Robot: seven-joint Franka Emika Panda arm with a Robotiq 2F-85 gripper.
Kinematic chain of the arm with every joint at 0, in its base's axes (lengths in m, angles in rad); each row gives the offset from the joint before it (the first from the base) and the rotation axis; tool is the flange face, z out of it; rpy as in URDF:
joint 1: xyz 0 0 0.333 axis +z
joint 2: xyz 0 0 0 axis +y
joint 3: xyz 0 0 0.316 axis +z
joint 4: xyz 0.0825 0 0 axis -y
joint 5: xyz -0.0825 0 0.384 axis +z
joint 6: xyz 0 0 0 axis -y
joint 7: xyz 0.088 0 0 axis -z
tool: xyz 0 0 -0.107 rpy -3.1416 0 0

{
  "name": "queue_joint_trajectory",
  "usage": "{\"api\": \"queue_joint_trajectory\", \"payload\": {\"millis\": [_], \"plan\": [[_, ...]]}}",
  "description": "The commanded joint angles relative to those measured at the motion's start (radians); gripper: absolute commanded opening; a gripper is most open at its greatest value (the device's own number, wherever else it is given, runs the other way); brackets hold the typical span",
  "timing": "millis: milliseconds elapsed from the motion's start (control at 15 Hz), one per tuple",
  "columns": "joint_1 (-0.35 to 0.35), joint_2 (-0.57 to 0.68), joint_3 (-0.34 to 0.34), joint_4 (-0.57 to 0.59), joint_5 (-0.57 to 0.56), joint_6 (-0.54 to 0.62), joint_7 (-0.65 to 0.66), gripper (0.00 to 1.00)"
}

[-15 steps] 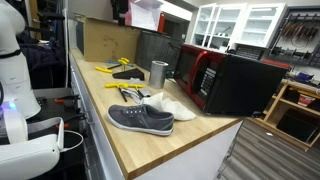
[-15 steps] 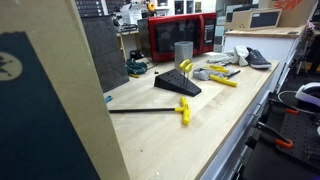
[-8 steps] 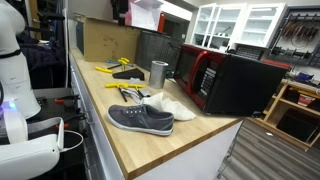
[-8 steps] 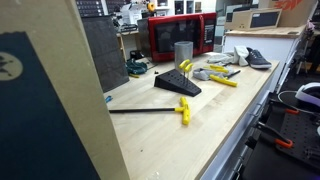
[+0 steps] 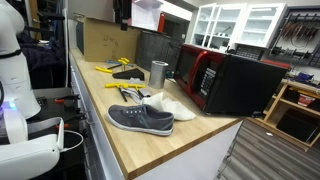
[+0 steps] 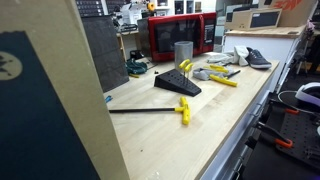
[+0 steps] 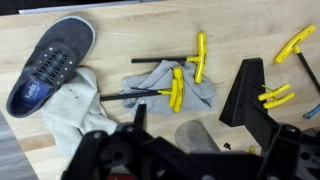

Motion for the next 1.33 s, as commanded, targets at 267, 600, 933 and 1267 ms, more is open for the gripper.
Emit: {"api": "queue_joint_trajectory", "payload": {"millis": [267, 600, 933, 1267], "plan": [[0.030, 0.225, 0.064, 0.065, 0.055, 0.102, -0.008, 1.00], [0.041, 0.365, 0.087, 0.066, 0.063, 0.252, -0.029, 1.00], [0.035, 0.501, 0.107, 0.052, 0.075, 0.411, -0.049, 1.00], [0.020, 0.521, 0.127, 0.048, 0.067, 0.391, -0.026, 1.00]]}}
